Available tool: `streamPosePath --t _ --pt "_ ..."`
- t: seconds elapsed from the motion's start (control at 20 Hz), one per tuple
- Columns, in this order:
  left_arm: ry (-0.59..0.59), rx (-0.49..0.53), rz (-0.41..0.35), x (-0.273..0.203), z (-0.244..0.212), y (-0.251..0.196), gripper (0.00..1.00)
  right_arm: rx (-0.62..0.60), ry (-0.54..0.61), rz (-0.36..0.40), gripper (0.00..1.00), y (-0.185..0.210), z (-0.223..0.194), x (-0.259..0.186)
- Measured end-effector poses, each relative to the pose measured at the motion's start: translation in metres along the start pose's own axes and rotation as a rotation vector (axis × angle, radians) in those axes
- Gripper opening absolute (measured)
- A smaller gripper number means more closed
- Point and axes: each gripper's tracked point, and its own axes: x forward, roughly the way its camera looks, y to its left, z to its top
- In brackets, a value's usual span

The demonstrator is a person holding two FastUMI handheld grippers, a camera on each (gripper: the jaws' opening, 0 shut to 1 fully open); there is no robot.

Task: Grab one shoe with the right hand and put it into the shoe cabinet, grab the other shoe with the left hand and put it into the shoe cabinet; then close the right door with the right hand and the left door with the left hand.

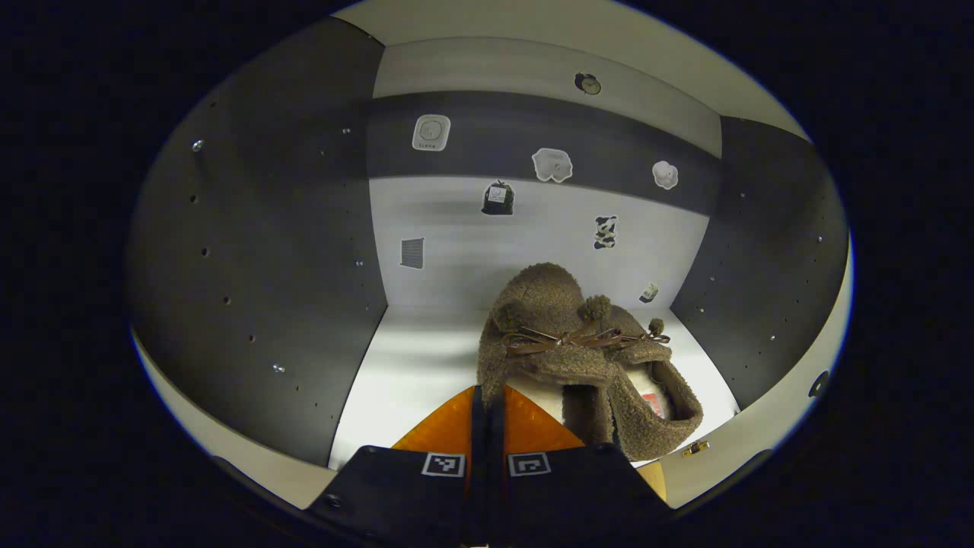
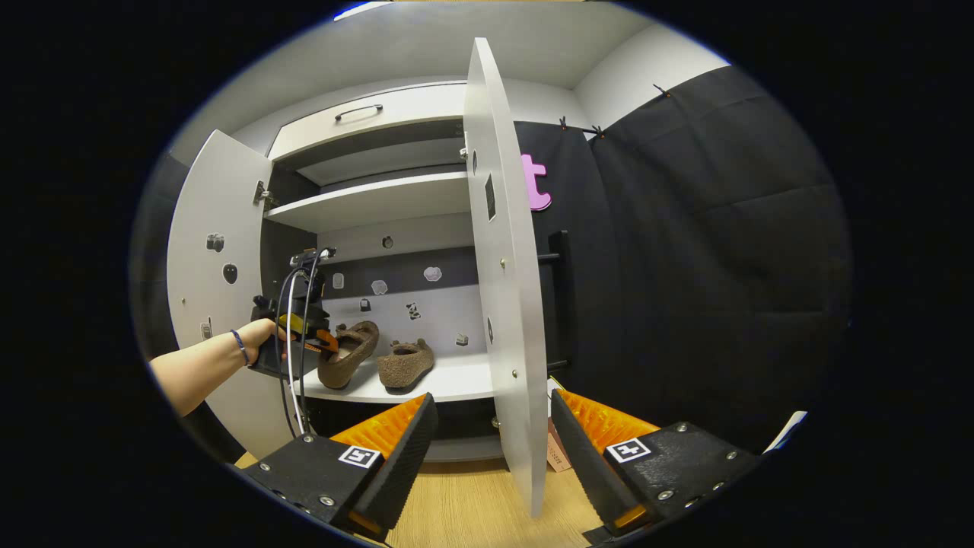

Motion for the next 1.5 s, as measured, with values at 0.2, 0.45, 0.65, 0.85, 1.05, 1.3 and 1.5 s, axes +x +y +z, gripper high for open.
streamPosePath --t 0.2,0.45,0.65,0.85,1.05,1.3,1.5 --pt "0.022 -0.015 0.024 0.011 -0.007 0.003 0.15 0.01 0.007 -0.005 0.92 -0.002 -0.001 -0.002" --pt "-0.133 0.084 0.069 -0.028 0.037 0.005 0.53 0.018 0.013 -0.006 0.92 -0.006 0.0 -0.006" --pt "-0.261 0.07 -0.005 -0.095 0.059 -0.017 0.83 0.001 0.006 -0.008 0.92 -0.014 0.005 -0.01" --pt "-0.378 0.016 -0.06 -0.178 0.064 -0.028 0.93 -0.023 0.009 -0.016 0.92 -0.029 0.004 -0.014" --pt "-0.502 0.032 -0.066 -0.259 0.056 -0.024 0.95 -0.046 0.007 -0.052 0.92 -0.053 0.001 -0.013" --pt "-0.575 0.041 -0.089 -0.337 0.021 -0.013 0.96 -0.069 0.005 -0.057 0.92 -0.08 -0.004 -0.005" --pt "-0.592 0.022 -0.095 -0.38 -0.014 0.014 0.95 -0.062 -0.015 -0.063 0.93 -0.098 -0.004 0.011"
